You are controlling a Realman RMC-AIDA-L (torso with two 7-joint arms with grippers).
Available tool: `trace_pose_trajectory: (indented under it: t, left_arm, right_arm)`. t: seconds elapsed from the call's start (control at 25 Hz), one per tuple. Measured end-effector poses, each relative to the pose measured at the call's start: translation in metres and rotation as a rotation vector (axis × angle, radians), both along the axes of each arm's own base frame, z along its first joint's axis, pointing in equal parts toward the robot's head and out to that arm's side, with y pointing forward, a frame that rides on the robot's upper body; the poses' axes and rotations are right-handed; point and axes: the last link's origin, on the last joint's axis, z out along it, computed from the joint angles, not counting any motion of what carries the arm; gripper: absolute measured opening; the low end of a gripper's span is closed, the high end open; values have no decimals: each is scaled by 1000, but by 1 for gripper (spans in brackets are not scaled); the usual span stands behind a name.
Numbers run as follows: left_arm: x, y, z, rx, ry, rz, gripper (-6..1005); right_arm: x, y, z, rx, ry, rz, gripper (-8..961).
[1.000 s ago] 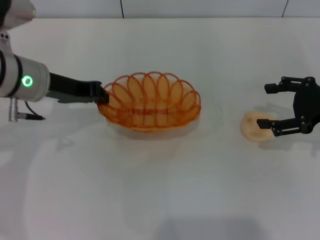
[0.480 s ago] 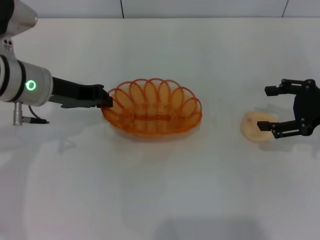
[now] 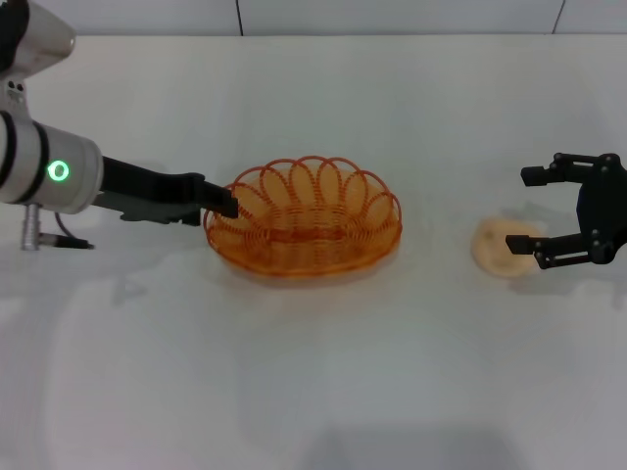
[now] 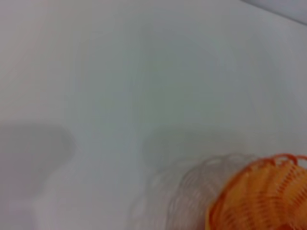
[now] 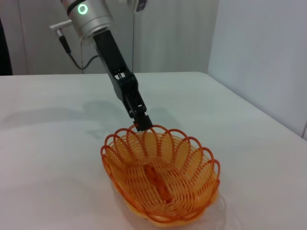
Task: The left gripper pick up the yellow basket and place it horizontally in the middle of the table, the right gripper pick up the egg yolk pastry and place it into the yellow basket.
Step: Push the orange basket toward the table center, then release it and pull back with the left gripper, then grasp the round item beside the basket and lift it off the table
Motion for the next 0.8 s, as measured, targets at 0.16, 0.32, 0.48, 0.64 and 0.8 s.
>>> trace_pose_trajectory:
  t: [0.16, 0.32, 0.48, 0.64, 0.8]
  left_arm:
    - [2, -1, 24, 1, 8, -15, 518]
    - [4, 2, 61, 50, 47, -151, 633]
    - [13, 2, 81, 89, 61, -370, 696]
    - [21, -4, 92, 166, 6, -620, 705]
    - [18, -18, 93, 213, -1, -869, 714]
  right_arm:
    - [0, 0, 1, -4, 7, -14, 789]
    - [-1, 0, 4, -13, 15, -43, 788]
    - [-1, 2, 12, -40, 22, -96, 786]
    - [-6, 6, 18, -84, 13, -145, 784]
    - [-13, 15, 17, -139, -25, -230, 782]
